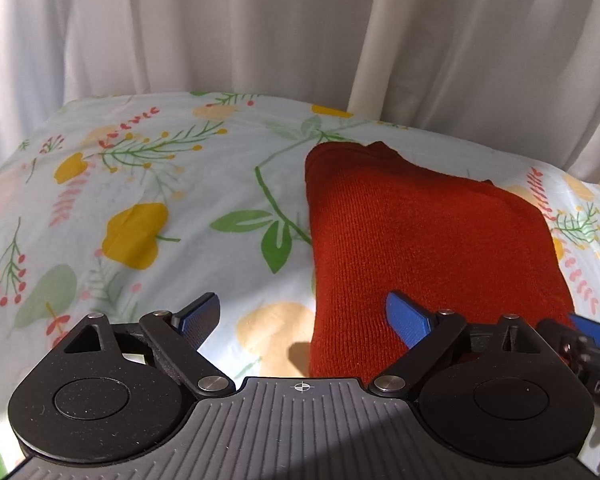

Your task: Fold small clothes

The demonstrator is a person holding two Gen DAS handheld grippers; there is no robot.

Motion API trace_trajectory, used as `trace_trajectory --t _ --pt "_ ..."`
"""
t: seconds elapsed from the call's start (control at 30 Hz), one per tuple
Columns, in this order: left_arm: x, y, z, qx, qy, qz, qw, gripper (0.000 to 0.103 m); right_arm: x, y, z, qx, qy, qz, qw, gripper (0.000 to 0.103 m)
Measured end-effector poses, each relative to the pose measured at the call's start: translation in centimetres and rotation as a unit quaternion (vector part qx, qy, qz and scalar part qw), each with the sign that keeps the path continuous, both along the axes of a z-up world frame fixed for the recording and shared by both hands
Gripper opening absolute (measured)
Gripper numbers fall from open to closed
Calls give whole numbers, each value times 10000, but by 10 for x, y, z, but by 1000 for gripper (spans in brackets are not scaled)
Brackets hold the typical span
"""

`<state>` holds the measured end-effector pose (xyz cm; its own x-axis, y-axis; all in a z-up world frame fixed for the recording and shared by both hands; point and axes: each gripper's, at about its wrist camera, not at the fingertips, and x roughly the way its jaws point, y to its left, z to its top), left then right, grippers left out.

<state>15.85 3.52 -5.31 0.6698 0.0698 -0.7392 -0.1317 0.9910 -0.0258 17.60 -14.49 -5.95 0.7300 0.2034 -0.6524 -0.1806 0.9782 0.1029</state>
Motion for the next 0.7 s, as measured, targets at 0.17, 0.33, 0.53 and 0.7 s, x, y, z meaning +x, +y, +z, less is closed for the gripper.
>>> trace_trajectory --t 0.17,0.33,0.53,0.7 --pt "1 -6 -8 90 -109 -85 9999 98 0 -6 -14 60 139 -233 9996 35" --pt "-11 -6 -4 12 -98 -3 10000 98 1 -1 -16 -190 6 -213 9996 46" --pt "-47 -15 -2 100 493 -184 9986 100 -30 -10 3 2 601 -152 9981 68" --pt "-71 -22 -8 331 869 -140 9956 100 -63 -11 -3 151 1400 -108 9900 91"
